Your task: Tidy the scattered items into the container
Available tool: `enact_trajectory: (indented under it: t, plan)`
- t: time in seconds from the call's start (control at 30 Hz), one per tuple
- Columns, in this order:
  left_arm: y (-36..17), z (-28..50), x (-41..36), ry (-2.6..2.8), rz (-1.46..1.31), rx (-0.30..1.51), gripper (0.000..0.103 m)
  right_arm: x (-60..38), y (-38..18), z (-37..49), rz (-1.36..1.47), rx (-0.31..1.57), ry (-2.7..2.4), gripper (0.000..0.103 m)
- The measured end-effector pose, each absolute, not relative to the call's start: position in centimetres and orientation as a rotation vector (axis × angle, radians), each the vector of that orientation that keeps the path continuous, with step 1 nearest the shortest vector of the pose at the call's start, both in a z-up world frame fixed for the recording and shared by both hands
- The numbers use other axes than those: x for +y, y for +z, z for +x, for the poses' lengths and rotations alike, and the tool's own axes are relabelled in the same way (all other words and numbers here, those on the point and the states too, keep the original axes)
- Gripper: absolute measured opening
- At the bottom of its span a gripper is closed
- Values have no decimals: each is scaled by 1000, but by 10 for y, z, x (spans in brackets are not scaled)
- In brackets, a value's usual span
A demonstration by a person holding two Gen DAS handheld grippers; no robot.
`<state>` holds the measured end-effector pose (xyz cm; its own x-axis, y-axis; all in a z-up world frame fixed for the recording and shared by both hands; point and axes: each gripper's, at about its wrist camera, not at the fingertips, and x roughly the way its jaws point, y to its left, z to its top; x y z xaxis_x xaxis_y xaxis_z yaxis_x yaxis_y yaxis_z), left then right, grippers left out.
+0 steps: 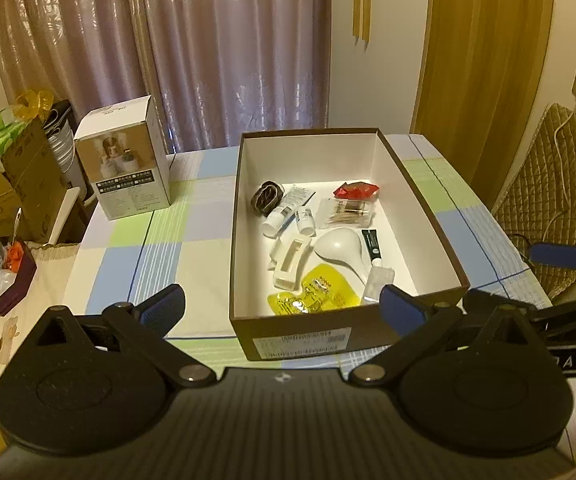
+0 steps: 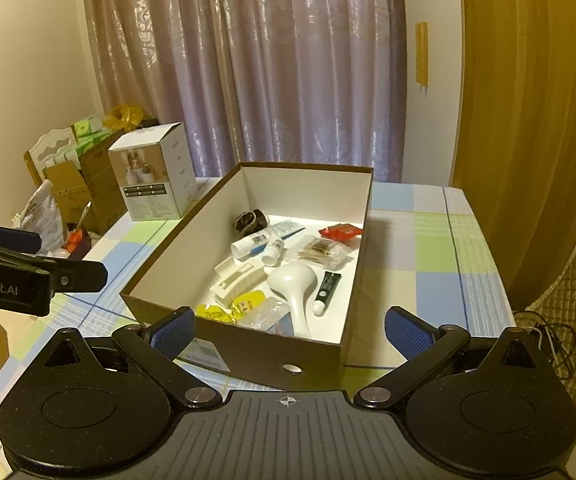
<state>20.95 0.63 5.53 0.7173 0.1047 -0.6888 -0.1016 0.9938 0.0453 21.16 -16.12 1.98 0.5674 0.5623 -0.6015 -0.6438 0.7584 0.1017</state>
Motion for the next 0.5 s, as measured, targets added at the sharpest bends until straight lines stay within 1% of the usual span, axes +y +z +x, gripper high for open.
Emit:
enact_trajectory:
  t: [0.23, 0.5]
  plan:
    - [54, 198, -1, 131, 23, 770, 102, -166, 21, 202, -150, 660, 707, 103]
    - [41, 187, -4, 126, 21, 811, 102, -172, 16, 192, -158, 679, 692, 103]
